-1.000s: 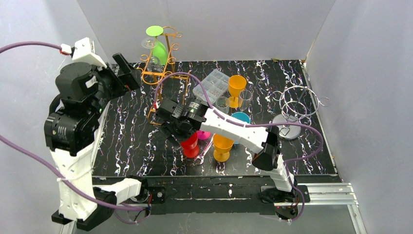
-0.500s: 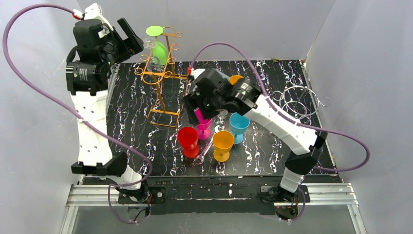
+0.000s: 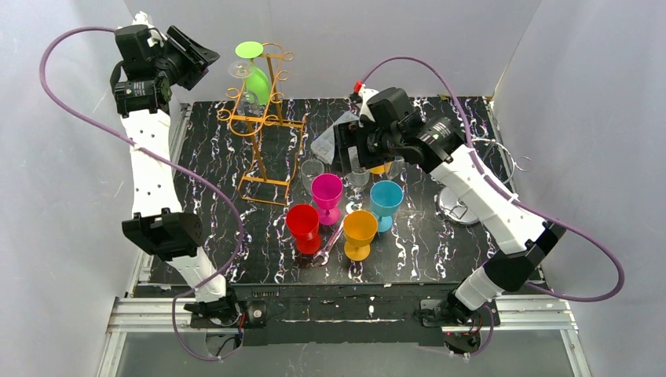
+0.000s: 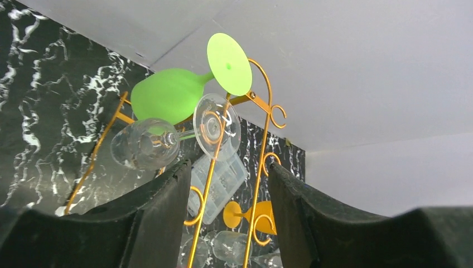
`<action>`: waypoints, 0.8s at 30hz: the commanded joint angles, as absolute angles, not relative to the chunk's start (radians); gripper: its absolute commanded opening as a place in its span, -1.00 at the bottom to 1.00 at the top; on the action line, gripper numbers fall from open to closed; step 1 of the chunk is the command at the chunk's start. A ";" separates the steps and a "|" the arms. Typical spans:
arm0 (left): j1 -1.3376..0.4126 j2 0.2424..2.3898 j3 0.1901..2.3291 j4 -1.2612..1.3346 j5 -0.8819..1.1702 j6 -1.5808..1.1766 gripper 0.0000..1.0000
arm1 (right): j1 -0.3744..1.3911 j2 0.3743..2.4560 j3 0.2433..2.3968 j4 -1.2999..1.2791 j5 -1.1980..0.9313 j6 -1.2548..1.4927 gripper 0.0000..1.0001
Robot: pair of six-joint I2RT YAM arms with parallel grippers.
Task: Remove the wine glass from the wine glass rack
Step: Pick up the wine glass from the wine rack.
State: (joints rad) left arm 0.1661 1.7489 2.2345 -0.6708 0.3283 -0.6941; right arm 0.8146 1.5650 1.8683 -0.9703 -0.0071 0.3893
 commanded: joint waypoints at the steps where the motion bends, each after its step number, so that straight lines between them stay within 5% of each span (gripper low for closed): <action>1: 0.178 1.787 2.209 -0.569 0.438 -0.791 0.00 | 0.778 1.498 1.868 -0.868 -0.072 0.395 0.97; 24: 0.187 1.995 2.275 -0.503 0.563 -0.856 -0.26 | 0.706 1.476 1.845 -0.824 -0.132 0.394 0.97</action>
